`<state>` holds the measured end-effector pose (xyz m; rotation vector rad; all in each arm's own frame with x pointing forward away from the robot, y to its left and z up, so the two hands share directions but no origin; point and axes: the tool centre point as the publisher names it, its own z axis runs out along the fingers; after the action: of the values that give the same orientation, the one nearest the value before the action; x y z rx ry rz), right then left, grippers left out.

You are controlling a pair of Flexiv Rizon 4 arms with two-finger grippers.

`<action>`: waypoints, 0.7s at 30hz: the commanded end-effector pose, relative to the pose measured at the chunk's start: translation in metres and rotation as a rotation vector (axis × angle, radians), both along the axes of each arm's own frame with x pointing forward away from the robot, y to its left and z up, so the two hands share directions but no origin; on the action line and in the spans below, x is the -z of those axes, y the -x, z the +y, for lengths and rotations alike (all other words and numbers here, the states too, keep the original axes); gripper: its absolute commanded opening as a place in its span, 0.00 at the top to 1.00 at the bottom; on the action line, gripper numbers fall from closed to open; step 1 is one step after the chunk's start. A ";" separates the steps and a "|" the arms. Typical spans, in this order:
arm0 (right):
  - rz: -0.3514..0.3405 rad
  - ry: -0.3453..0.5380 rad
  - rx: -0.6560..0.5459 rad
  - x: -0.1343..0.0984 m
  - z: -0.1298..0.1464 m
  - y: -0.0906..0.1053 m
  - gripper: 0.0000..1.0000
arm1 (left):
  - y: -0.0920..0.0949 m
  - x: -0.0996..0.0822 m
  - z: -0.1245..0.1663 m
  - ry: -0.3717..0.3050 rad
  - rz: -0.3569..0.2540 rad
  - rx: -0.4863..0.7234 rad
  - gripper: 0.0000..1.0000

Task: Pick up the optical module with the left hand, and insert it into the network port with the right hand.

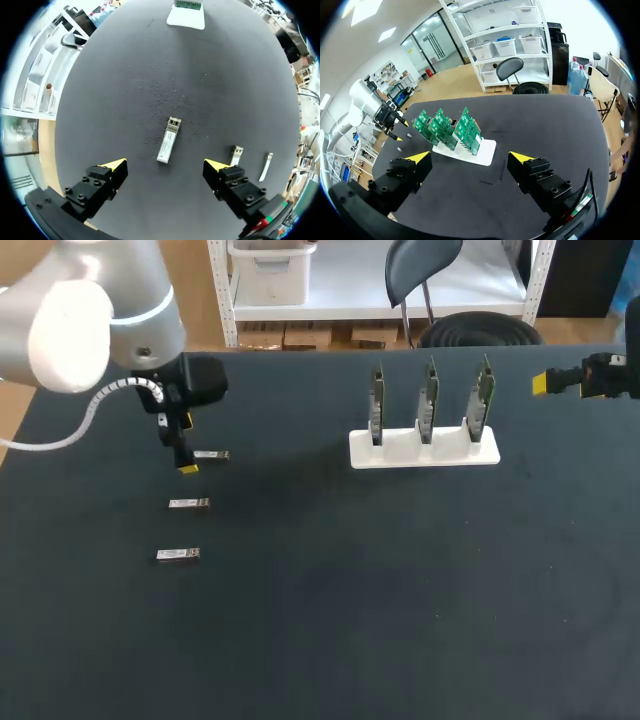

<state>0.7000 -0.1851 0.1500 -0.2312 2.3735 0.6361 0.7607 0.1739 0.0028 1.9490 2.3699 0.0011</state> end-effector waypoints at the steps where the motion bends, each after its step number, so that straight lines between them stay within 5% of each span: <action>1: 0.000 0.000 0.000 0.000 0.000 0.000 0.00 | -0.004 0.005 -0.003 0.006 0.014 0.032 0.00; 21: 0.000 0.000 0.000 0.000 0.000 0.000 0.00 | -0.007 0.019 -0.011 -0.043 0.041 0.087 0.00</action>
<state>0.7000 -0.1851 0.1500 -0.2313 2.3735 0.6361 0.7645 0.1653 -0.0148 2.0829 2.3157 0.0049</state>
